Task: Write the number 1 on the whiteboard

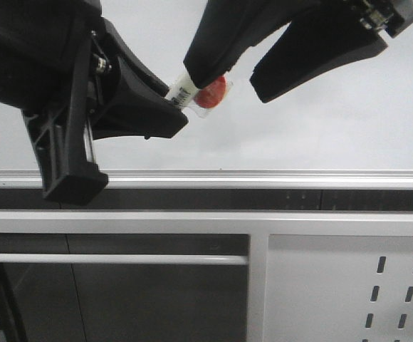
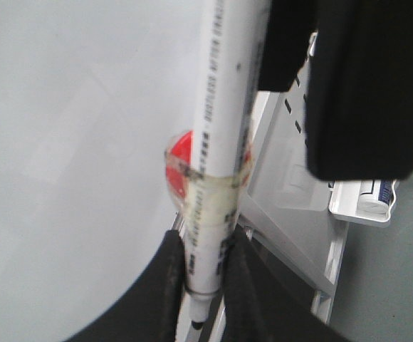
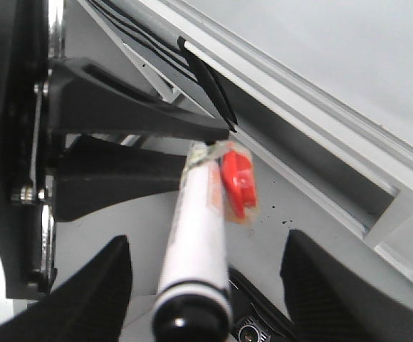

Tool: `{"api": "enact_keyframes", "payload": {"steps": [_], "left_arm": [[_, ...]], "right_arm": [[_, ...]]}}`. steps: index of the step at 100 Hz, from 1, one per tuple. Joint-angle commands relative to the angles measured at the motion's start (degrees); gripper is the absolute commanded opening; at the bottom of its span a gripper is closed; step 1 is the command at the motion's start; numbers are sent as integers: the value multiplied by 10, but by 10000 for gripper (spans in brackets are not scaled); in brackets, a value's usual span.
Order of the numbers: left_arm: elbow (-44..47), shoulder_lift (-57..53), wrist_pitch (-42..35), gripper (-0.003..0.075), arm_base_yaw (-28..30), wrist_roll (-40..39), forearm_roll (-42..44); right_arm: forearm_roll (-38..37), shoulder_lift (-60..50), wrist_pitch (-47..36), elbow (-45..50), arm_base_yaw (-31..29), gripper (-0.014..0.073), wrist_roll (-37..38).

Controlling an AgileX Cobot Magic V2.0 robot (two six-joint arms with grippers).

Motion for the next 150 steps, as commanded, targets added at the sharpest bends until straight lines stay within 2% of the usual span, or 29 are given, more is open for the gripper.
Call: {"api": "enact_keyframes", "payload": {"steps": [1, 15, 39, 92, 150], "left_arm": [[-18, -19, -31, -18, -3, -4, -13], [-18, -19, -31, -18, -3, -4, -13], [-18, -19, -20, -18, -17, -4, -12], [-18, -19, 7, -18, -43, -4, -13], [-18, -19, 23, -18, -43, -4, -9]], "right_arm": [[7, -16, -28, -19, -4, 390, -5], [7, -16, -46, -19, -4, 356, -5], [4, -16, -62, -19, -4, 356, -5], [4, -16, -52, -19, -4, 356, -5], [4, -16, -36, -19, -4, 355, -5]]}}
